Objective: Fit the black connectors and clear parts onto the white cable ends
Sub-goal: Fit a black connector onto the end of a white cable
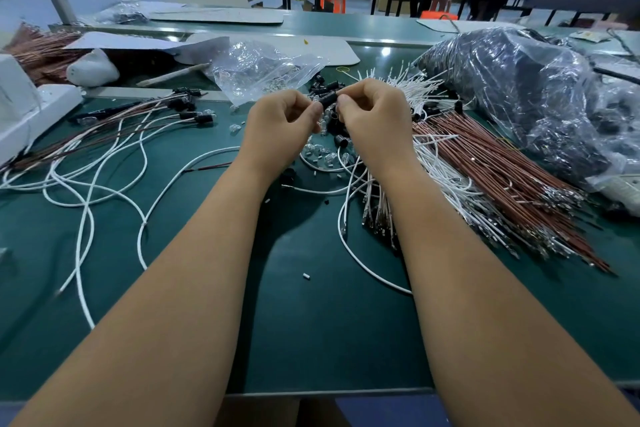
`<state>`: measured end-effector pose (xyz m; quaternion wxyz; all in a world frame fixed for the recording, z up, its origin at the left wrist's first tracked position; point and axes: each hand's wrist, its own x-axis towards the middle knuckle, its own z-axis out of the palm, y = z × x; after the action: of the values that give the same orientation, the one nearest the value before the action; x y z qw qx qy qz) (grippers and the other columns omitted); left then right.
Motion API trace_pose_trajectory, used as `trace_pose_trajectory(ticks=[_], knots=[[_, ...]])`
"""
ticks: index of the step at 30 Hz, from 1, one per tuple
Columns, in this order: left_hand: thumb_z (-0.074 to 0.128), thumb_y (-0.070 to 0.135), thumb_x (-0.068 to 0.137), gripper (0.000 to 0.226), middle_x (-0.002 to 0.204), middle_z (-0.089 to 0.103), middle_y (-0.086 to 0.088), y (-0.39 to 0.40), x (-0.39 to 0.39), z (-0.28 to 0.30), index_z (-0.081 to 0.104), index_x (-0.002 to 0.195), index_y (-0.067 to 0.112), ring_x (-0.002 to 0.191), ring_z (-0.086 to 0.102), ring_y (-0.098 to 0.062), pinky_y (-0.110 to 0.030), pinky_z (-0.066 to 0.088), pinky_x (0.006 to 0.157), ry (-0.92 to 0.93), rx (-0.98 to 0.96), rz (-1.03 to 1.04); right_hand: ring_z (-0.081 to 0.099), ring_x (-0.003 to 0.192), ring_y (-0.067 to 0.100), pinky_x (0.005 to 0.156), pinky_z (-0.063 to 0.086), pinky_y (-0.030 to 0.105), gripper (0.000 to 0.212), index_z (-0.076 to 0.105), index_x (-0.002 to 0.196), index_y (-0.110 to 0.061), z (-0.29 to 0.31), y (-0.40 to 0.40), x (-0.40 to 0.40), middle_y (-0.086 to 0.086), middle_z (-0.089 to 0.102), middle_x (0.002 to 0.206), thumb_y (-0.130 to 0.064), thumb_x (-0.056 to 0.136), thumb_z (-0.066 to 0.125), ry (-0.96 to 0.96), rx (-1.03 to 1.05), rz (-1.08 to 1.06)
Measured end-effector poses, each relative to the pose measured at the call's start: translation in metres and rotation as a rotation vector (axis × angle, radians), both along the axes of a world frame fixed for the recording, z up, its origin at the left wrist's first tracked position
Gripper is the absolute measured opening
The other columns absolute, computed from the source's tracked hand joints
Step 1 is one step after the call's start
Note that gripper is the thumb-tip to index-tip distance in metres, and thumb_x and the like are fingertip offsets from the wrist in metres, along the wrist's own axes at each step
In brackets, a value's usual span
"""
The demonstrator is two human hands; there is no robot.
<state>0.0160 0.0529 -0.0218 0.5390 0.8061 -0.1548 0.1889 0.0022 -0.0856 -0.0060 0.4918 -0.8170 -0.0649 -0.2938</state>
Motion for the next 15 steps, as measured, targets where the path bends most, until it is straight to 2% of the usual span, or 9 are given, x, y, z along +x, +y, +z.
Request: trace_pose_trajectory(ticks=[5,9,12,15], knots=[[0.058,0.018,0.094,0.011,0.076,0.07,-0.001,-0.0002,-0.0005,0.0002,0.064,0.088,0.012,0.054,0.053,0.003,-0.019,0.04,0.058,0.018,0.054,0.002,0.06,0.063,0.002,0.061,0.048,0.015,0.009,0.066,0.078,-0.019,-0.003,0.0027,-0.0007,-0.014,0.062,0.067,-0.014,0.083,0.071,-0.033,-0.05,0.012],[0.064,0.013,0.09,0.004,0.081,0.068,-0.011,-0.0003,-0.0032,0.0038,0.066,0.087,0.011,0.072,0.058,-0.014,-0.027,0.048,0.071,0.048,-0.021,-0.068,0.053,0.059,-0.003,0.058,0.042,0.012,0.01,0.066,0.076,-0.015,-0.0037,0.0023,0.0017,-0.017,0.057,0.064,-0.009,0.082,0.071,-0.051,-0.045,-0.005],[0.069,0.012,0.086,0.004,0.076,0.066,-0.005,0.0019,-0.0038,0.0045,0.067,0.084,0.014,0.07,0.056,-0.01,-0.02,0.047,0.068,0.056,-0.062,-0.083,0.055,0.06,0.0,0.059,0.047,0.016,0.01,0.065,0.076,-0.013,-0.0027,0.0026,0.0001,-0.014,0.06,0.066,-0.007,0.082,0.07,-0.062,-0.035,0.013],[0.072,0.012,0.084,0.003,0.076,0.068,-0.005,0.0037,-0.0025,0.0046,0.07,0.086,0.011,0.069,0.057,-0.009,-0.02,0.047,0.069,0.058,-0.083,-0.067,0.059,0.064,0.009,0.062,0.051,0.026,0.007,0.064,0.079,-0.01,-0.0014,0.0042,-0.0027,-0.007,0.063,0.068,-0.007,0.084,0.067,-0.063,-0.034,0.035]])
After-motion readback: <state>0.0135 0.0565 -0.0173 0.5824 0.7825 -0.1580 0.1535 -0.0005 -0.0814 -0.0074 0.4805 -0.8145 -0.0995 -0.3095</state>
